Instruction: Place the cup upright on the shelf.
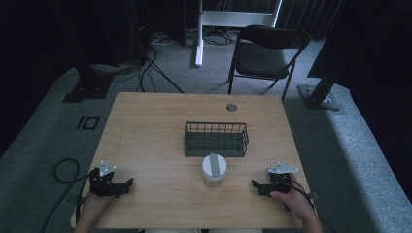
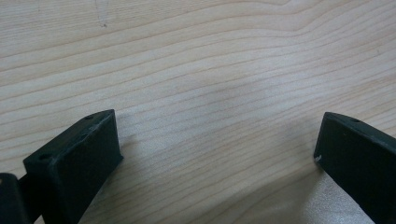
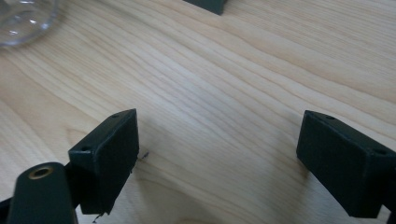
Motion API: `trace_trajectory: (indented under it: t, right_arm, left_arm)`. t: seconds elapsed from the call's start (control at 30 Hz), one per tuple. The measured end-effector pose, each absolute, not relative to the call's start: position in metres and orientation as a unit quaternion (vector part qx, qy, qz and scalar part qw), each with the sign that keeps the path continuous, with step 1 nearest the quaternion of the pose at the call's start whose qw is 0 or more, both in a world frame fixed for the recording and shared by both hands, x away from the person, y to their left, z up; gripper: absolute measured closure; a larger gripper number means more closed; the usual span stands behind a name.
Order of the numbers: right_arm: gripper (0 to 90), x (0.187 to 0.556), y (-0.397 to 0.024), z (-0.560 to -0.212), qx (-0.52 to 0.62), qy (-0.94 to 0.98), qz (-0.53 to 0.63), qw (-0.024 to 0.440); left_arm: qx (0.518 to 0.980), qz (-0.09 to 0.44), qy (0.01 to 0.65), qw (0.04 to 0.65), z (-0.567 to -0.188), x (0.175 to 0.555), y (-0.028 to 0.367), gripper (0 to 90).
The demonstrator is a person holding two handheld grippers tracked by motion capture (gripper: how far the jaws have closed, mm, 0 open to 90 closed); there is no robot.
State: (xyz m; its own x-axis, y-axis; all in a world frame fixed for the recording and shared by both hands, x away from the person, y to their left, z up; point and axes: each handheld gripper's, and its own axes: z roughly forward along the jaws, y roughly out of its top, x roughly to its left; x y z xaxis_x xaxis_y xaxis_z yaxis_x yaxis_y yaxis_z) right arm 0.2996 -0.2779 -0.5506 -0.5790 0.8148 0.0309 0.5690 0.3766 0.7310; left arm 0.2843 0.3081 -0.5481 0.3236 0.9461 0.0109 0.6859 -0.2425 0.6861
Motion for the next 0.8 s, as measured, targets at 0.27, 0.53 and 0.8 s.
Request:
trace_trajectory:
  t: [0.27, 0.53, 0.8]
  right_arm:
    - [12.8, 0.297, -0.264, -0.548, 0.406, 0.815, 0.381, 0.159]
    - [12.8, 0.298, -0.248, -0.541, 0.379, 0.822, 0.396, 0.154]
    - [12.9, 0.295, -0.233, -0.540, 0.354, 0.832, 0.403, 0.142]
  left_arm:
    - [0.757, 0.219, 0.539, 0.297, -0.548, 0.284, 0.308, 0.5]
    - [0.757, 0.219, 0.539, 0.297, -0.548, 0.284, 0.308, 0.5]
    - [0.757, 0.219, 0.539, 0.297, -0.548, 0.284, 0.308, 0.5]
